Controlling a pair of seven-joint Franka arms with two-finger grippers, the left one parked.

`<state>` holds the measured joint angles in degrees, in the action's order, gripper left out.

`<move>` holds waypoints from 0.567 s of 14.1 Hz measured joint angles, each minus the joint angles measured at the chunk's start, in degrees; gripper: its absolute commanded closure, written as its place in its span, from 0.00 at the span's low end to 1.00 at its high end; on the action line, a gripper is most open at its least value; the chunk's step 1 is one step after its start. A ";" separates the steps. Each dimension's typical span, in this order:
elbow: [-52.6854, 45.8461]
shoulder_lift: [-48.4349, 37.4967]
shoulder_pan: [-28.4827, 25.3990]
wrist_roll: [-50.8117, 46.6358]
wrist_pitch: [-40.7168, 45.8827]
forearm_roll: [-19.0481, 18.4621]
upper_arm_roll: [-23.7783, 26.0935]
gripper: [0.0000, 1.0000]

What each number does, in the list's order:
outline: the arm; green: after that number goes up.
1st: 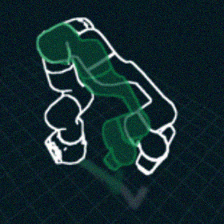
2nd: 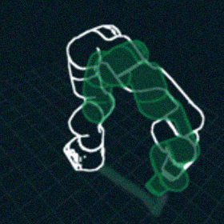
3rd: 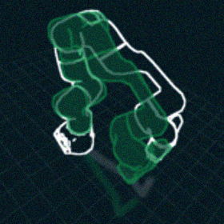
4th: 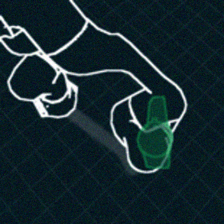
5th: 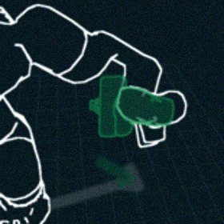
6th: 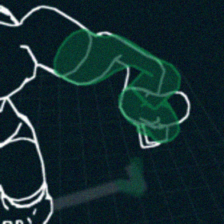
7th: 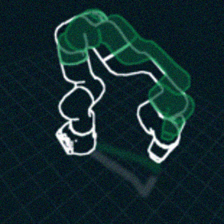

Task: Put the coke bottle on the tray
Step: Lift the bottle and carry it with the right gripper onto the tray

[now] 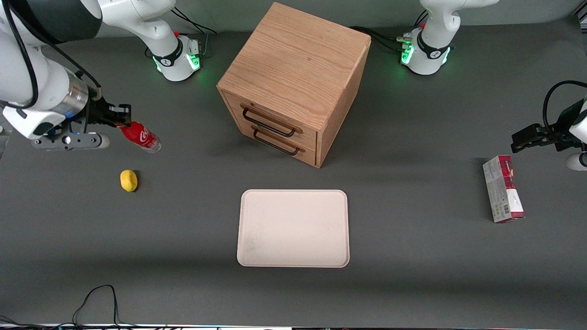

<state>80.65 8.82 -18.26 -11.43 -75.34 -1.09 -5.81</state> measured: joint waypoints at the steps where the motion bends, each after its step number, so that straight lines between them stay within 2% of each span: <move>1: -2.14 2.21 0.03 -0.10 0.09 0.41 0.00 1.00; 5: -15.50 15.53 0.01 -7.33 -0.75 2.80 0.85 1.00; 6: -20.25 20.62 0.05 -11.32 -2.39 3.28 2.20 1.00; 8: -26.63 29.85 -0.16 -21.11 -11.18 3.39 5.80 1.00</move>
<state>54.02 38.67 -18.42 -32.54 -86.53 2.31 -0.01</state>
